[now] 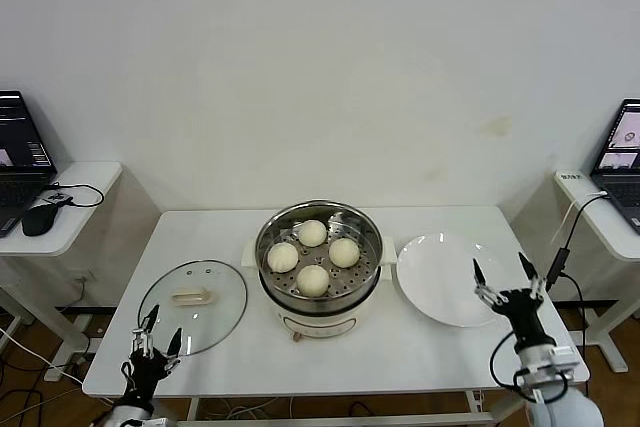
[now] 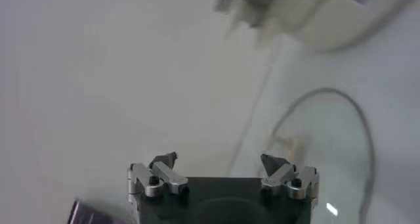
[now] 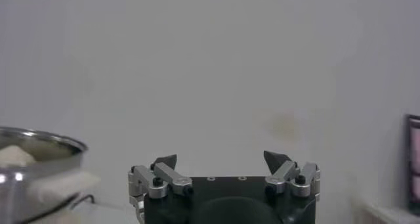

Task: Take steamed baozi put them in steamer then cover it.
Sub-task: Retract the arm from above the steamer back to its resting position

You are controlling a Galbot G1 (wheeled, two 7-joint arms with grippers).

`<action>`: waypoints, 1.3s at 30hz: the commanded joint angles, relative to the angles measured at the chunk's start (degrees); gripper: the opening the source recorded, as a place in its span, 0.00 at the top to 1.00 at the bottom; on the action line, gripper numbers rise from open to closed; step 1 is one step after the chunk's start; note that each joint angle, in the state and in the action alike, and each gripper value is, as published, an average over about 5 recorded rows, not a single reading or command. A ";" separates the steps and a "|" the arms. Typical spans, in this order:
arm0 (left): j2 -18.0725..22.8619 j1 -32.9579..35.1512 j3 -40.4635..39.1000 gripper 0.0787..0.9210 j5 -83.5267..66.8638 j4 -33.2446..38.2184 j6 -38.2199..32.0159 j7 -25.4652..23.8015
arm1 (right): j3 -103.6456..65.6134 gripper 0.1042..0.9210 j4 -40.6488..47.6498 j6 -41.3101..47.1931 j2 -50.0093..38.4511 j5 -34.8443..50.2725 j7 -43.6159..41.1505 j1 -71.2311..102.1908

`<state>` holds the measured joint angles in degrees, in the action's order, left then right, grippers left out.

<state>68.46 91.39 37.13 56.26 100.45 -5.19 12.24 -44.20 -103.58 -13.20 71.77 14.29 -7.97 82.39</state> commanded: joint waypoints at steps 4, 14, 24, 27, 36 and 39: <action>-4.46 -8.61 -0.93 0.12 9.75 -7.54 -0.35 -2.88 | -5.53 0.12 0.16 -2.23 5.48 -1.94 -0.03 5.67; -4.48 -15.65 -3.55 0.12 9.25 -11.36 0.00 -4.16 | -5.59 0.12 1.02 -2.81 6.58 -2.86 0.10 6.73; -3.68 -21.52 -6.55 0.12 9.08 -16.35 0.01 -4.90 | -6.15 0.12 1.57 -2.94 7.11 -3.04 0.11 7.22; -3.43 -23.14 -7.45 0.12 9.04 -18.38 0.05 -5.06 | -6.48 0.12 1.76 -2.91 7.20 -3.01 0.17 7.15; -3.19 -26.98 -8.76 0.12 8.79 -23.49 0.06 -5.06 | -7.43 0.12 2.44 -2.95 6.95 -2.74 0.14 7.11; -2.85 -27.93 -8.99 0.12 8.99 -25.37 0.02 -4.93 | -7.29 0.12 2.66 -3.04 7.14 -2.83 0.04 6.99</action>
<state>65.53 67.68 29.14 64.93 80.85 -5.16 7.41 -51.23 -101.25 -16.12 78.64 11.52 -7.87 89.30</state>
